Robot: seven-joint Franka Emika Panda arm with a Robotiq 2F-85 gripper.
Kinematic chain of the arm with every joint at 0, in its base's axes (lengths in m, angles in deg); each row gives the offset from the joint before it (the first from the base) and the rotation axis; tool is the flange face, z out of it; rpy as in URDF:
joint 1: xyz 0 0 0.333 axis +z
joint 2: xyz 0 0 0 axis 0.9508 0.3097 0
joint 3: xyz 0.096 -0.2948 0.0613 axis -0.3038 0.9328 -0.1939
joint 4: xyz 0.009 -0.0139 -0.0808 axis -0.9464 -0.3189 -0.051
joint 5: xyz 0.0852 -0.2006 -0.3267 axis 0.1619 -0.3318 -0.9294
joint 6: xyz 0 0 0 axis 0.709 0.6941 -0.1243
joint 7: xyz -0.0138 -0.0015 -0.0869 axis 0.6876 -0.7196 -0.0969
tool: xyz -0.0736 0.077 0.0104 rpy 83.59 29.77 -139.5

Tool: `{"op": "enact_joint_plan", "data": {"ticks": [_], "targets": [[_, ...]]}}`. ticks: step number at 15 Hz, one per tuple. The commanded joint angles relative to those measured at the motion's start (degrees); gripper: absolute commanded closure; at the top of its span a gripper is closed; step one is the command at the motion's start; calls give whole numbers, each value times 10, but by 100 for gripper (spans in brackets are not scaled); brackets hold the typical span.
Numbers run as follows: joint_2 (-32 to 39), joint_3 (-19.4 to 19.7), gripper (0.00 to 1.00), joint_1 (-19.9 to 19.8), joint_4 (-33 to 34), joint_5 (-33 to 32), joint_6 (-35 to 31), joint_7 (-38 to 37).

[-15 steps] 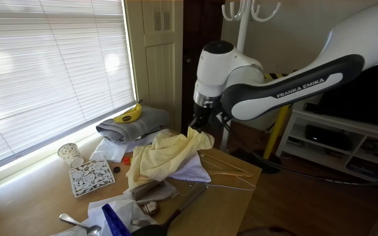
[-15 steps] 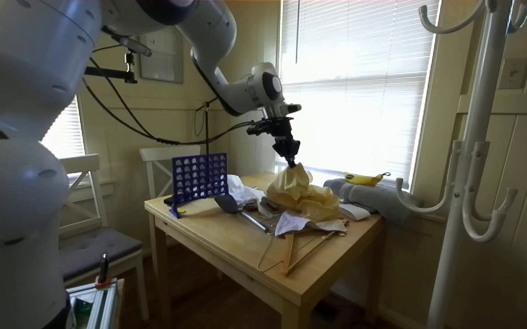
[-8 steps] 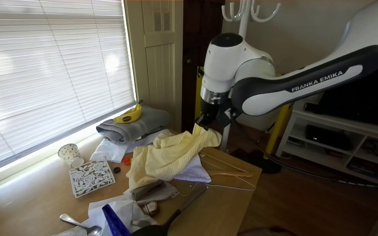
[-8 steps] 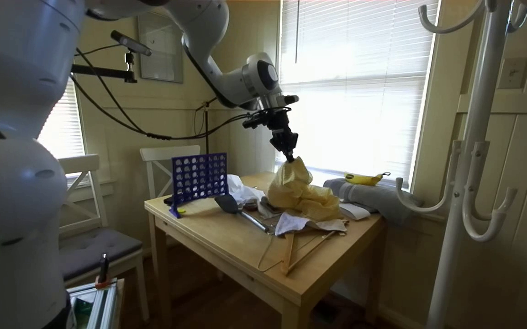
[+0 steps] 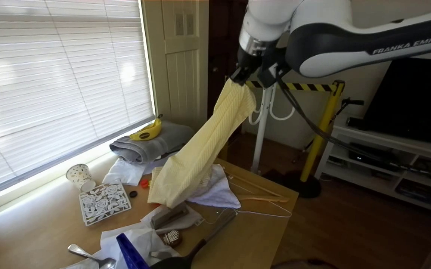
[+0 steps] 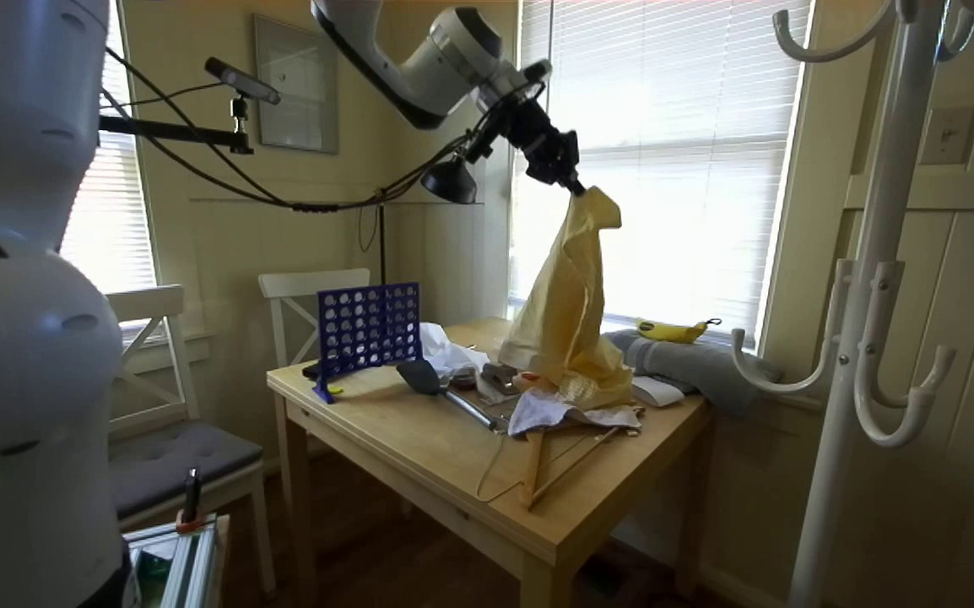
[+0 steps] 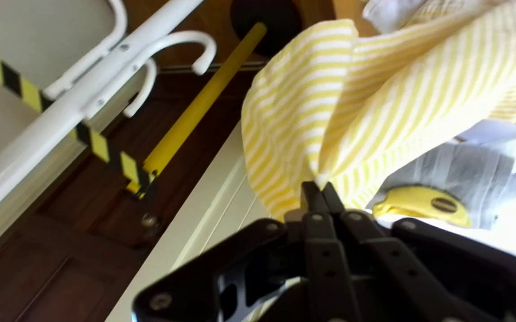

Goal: Unfold the towel on the table

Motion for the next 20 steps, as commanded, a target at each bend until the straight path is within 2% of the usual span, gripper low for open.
{"op": "enact_joint_plan", "data": {"ticks": [1,2,4,8,13,17,20], "targets": [[-17,-50,100,-9,93,-106,94,19],[-12,-64,100,-9,118,-136,115,34],[11,-90,100,-12,165,-146,154,87],[46,-121,100,-7,205,-131,176,155],[79,-141,100,-6,206,-75,85,185],[93,-166,100,3,207,-75,-25,199],[85,-177,100,8,193,-77,-38,198]]}}
